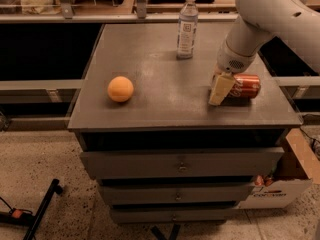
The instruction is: Place coke can upright
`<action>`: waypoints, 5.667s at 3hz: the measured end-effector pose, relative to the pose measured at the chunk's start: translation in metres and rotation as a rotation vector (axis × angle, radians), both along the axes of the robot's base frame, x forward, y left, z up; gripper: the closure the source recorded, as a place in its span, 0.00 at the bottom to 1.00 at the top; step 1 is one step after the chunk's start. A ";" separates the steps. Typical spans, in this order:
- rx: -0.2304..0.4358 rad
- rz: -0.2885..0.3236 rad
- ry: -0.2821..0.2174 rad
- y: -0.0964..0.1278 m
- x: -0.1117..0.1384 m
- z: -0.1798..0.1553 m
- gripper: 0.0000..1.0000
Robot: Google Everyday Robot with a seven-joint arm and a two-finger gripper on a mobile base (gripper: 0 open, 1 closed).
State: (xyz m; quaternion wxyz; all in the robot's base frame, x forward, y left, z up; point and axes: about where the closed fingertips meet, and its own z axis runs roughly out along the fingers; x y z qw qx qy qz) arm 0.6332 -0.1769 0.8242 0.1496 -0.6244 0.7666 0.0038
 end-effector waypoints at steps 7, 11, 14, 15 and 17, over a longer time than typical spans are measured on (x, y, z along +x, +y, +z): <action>0.598 -0.101 -0.133 -0.023 -0.004 0.107 1.00; 1.101 -0.132 -0.162 -0.011 0.054 0.078 1.00; 1.134 -0.158 -0.173 -0.012 0.058 0.117 1.00; 1.186 -0.179 -0.178 -0.013 0.053 0.142 1.00; 1.427 -0.202 -0.137 -0.030 0.048 0.131 1.00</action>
Offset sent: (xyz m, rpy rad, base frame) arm 0.0030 -0.0194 0.0628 0.0702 -0.0860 -0.0459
